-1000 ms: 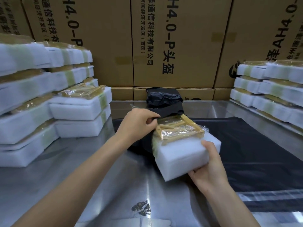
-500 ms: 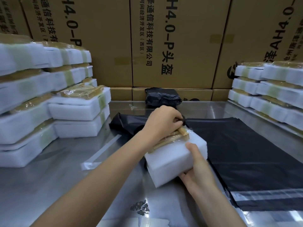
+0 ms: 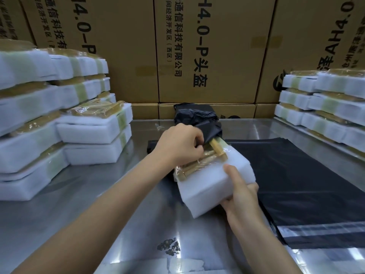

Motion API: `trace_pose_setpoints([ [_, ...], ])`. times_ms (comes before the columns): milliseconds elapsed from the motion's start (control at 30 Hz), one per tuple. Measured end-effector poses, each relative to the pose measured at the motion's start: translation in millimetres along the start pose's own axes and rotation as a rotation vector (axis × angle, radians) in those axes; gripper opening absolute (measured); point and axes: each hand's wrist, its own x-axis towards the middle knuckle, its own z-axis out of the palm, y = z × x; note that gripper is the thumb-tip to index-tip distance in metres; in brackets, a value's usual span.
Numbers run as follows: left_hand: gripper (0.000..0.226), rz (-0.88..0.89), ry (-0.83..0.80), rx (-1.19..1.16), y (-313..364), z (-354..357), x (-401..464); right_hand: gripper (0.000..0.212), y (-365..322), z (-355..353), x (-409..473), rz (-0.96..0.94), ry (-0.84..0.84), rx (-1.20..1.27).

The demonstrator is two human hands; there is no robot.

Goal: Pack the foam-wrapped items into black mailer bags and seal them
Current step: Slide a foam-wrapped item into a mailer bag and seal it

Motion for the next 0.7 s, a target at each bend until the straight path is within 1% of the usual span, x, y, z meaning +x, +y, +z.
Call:
trace_pose_setpoints([
  [67,0.022,-0.037,0.057,0.080,2,2,9,0.044,3,5,-4,-0.052,-0.014,-0.060],
  [133,0.028,-0.034,0.111,0.178,1,1,21,0.046,4,8,-7,-0.099,-0.030,-0.110],
  [233,0.033,-0.004,0.148,0.276,1,-4,41,0.055,4,12,-11,-0.149,-0.054,-0.164],
  [300,0.032,0.027,0.099,0.394,3,-8,53,0.062,5,15,-14,-0.177,-0.071,-0.226],
  [367,0.016,0.032,0.055,0.511,5,-13,59,0.056,6,19,-17,-0.224,-0.092,-0.268],
  [400,0.014,0.027,0.056,0.540,5,-15,62,0.052,6,21,-18,-0.245,-0.102,-0.276],
  [433,0.023,0.030,0.066,0.556,5,-17,64,0.049,6,23,-19,-0.261,-0.110,-0.284],
  [467,0.027,0.038,0.071,0.568,6,-19,66,0.049,6,25,-20,-0.273,-0.117,-0.293],
  [533,0.023,0.023,0.063,0.573,5,-22,68,0.049,5,29,-21,-0.297,-0.138,-0.310],
  [600,0.016,0.008,-0.008,0.583,2,-22,69,0.051,6,30,-23,-0.318,-0.160,-0.324],
  [633,0.017,0.008,-0.066,0.591,0,-23,69,0.051,6,31,-24,-0.328,-0.167,-0.327],
  [700,0.041,0.027,-0.198,0.610,-4,-26,71,0.049,6,32,-25,-0.348,-0.178,-0.335],
])
